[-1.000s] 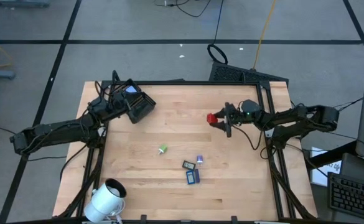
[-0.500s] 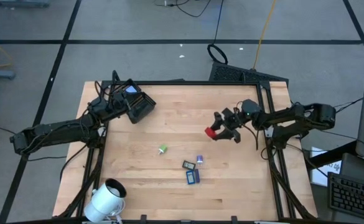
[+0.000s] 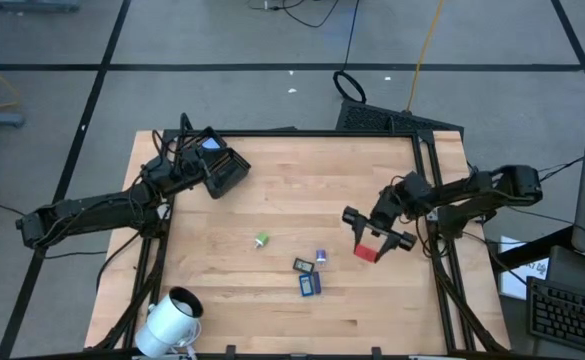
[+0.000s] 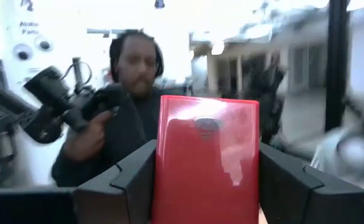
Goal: Pick & Place Office items
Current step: Put the red charger adapter into the top black bin
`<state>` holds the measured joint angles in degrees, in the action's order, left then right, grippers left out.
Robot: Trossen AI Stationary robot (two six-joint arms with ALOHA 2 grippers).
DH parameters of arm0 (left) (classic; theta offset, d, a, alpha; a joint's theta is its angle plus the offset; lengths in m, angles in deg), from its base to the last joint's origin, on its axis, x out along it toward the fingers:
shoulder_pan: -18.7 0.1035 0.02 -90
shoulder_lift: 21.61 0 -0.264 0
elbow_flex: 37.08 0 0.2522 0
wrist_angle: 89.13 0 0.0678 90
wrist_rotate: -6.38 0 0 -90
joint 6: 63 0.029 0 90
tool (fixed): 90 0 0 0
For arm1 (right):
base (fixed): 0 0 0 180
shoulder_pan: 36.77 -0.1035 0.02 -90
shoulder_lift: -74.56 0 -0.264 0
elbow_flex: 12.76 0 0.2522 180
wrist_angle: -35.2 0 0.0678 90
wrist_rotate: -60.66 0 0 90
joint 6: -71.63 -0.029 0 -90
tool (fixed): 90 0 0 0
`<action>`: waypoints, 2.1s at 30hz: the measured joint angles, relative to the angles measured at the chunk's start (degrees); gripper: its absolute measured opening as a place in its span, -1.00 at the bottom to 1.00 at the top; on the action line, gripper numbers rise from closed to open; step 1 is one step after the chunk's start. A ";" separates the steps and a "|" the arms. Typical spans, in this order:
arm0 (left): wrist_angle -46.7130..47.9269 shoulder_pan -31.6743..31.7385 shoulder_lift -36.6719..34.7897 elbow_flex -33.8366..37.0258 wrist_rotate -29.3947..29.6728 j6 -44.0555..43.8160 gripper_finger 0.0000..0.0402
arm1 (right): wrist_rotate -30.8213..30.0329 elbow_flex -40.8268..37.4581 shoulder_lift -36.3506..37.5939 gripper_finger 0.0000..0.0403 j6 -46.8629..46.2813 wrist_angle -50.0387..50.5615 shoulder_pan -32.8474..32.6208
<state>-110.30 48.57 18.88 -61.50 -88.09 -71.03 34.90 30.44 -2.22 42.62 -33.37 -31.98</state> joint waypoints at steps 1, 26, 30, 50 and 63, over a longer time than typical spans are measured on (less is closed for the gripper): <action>0.04 0.00 0.00 0.00 0.00 0.00 0.67 | -2.21 0.33 0.47 0.05 -0.52 -1.95 -0.47; 0.41 0.00 0.00 -0.02 0.04 -0.15 0.67 | -10.10 1.04 6.20 0.05 1.87 -6.07 -9.05; 0.41 0.00 0.00 -0.02 0.04 -0.15 0.67 | -10.11 1.04 6.20 0.05 3.12 -4.67 -9.05; 0.41 0.00 0.00 -0.02 0.04 -0.28 0.67 | -50.38 1.02 6.15 0.05 39.48 36.23 -6.56; 0.41 0.00 0.00 -0.02 0.07 -0.31 0.67 | -98.30 0.99 6.17 0.05 61.93 43.35 -9.13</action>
<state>-109.89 48.57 18.88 -61.52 -88.03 -71.34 -63.40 31.43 3.95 104.54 9.98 -41.11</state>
